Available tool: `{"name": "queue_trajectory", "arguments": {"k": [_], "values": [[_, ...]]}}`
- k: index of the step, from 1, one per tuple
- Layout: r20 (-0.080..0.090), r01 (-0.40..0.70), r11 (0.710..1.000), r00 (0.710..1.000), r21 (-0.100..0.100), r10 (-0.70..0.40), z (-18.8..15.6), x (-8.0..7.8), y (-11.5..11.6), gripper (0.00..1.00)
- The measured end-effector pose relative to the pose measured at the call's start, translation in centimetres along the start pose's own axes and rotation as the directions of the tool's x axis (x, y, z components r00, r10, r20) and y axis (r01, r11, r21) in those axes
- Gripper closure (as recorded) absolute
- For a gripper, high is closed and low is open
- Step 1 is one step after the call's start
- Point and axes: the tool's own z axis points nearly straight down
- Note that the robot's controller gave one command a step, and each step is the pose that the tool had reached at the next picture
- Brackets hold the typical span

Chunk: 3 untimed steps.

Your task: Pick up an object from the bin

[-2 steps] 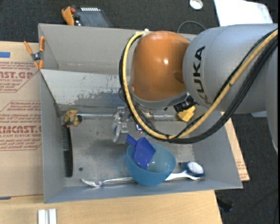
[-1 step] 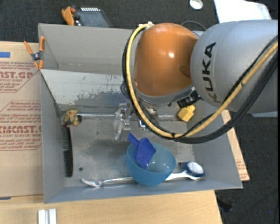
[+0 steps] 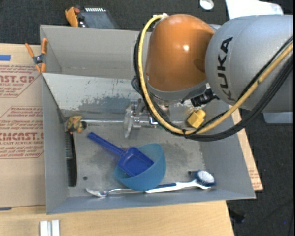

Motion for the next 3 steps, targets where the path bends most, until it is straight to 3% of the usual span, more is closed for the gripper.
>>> {"name": "queue_trajectory", "arguments": {"k": [1, 2, 3], "values": [[-0.006, 0.107, 0.994, 0.994, 0.002, -0.107, 0.5, -2.9, 1.7, 1.00], [-0.007, -0.035, 0.999, 0.999, 0.002, 0.035, 2.9, -0.1, 5.5, 1.00], [0.005, 0.090, 0.996, 0.996, -0.001, -0.090, 2.5, -1.4, 9.4, 1.00]]}}
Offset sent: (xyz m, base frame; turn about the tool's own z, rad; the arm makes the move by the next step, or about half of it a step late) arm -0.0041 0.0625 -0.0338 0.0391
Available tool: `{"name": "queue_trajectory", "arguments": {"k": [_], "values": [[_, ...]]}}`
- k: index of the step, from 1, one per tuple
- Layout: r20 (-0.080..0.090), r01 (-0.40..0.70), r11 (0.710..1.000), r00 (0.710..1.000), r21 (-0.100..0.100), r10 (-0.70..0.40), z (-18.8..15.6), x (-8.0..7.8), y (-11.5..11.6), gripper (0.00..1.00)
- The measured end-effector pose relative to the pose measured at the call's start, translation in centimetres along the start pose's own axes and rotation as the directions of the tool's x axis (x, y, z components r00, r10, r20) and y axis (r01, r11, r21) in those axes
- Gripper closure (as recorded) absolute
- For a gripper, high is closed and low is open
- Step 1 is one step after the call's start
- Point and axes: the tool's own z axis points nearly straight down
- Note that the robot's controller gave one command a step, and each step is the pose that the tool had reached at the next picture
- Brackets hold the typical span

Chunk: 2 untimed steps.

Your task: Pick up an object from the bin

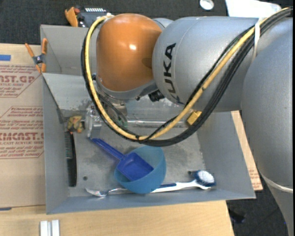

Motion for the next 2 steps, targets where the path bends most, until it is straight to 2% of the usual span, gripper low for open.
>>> {"name": "queue_trajectory", "arguments": {"k": [1, 2], "values": [[-0.008, -0.074, 0.997, 0.997, 0.001, 0.074, 8.08, 0.13, -1.27, 1.00], [-0.007, -0.078, 0.997, 0.997, 0.000, 0.078, 8.48, 0.16, -1.35, 1.00]]}}
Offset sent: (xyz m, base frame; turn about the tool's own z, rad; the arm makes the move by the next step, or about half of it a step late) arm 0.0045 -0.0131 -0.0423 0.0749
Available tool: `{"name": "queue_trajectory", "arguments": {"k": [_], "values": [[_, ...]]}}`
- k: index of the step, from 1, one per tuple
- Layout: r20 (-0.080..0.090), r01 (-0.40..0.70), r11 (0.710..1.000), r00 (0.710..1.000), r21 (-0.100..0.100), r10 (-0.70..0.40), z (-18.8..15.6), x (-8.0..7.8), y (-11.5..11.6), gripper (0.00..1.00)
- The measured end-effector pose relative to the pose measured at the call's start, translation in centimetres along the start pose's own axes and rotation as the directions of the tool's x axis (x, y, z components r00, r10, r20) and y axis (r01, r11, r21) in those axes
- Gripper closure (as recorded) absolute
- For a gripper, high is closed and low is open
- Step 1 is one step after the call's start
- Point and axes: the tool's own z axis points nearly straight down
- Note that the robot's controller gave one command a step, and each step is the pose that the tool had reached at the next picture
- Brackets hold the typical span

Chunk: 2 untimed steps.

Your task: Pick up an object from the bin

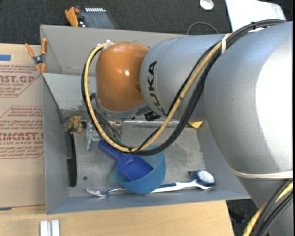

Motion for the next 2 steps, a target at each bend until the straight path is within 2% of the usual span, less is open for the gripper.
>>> {"name": "queue_trajectory", "arguments": {"k": [1, 2], "values": [[-0.010, 0.238, 0.971, 0.971, 0.003, -0.238, 3.31, 0.96, -7.50, 0.00], [-0.006, 0.242, 0.970, 0.970, 0.000, -0.242, 3.16, 0.93, -7.11, 1.00]]}}
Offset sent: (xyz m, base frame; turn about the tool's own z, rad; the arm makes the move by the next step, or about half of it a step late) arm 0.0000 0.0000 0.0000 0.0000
